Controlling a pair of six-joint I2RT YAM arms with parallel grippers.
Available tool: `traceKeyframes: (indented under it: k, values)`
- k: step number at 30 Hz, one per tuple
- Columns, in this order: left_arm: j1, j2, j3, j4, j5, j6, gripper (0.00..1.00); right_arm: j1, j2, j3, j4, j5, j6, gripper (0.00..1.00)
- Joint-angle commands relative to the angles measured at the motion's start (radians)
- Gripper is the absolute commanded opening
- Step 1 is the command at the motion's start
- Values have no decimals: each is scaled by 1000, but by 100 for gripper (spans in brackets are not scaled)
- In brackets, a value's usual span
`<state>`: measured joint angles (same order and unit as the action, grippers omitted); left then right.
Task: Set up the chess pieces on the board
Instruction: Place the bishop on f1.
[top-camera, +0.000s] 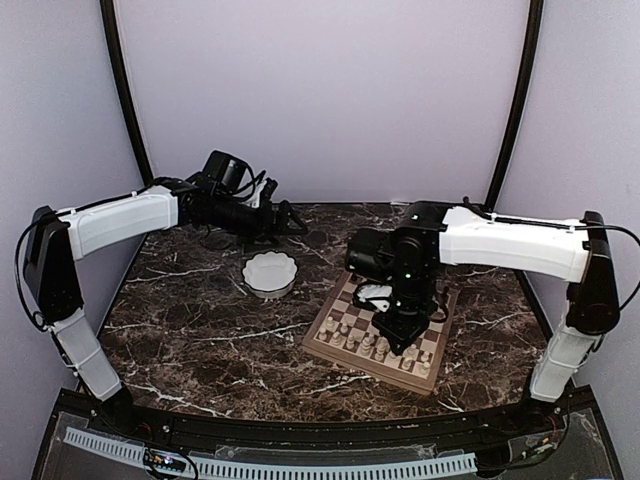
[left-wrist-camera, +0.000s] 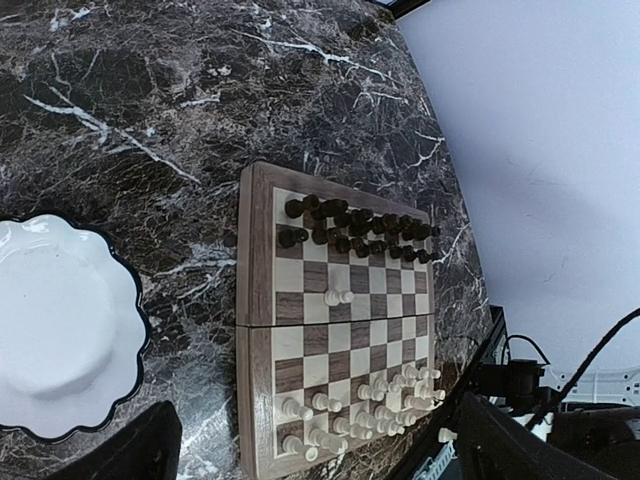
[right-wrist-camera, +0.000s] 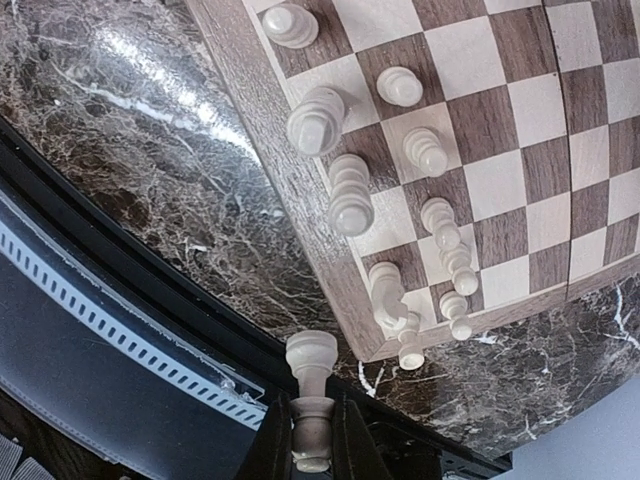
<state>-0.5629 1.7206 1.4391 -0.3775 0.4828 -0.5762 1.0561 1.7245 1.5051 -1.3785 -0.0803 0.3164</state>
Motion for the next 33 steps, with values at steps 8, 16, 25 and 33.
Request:
traceKeyframes:
  k: [8, 16, 25, 33]
  values:
    - [6, -81, -37, -24, 37, -10, 99, 39, 84, 29, -24, 119, -31, 0]
    - [6, -83, -50, -15, 49, -18, 99, 40, 120, 4, 11, 145, -42, 0]
    - [6, -81, -60, -7, 66, -31, 99, 41, 144, -29, 64, 155, -54, 0]
    - [6, -88, -80, -2, 74, -39, 99, 40, 142, -80, 107, 156, -55, 1]
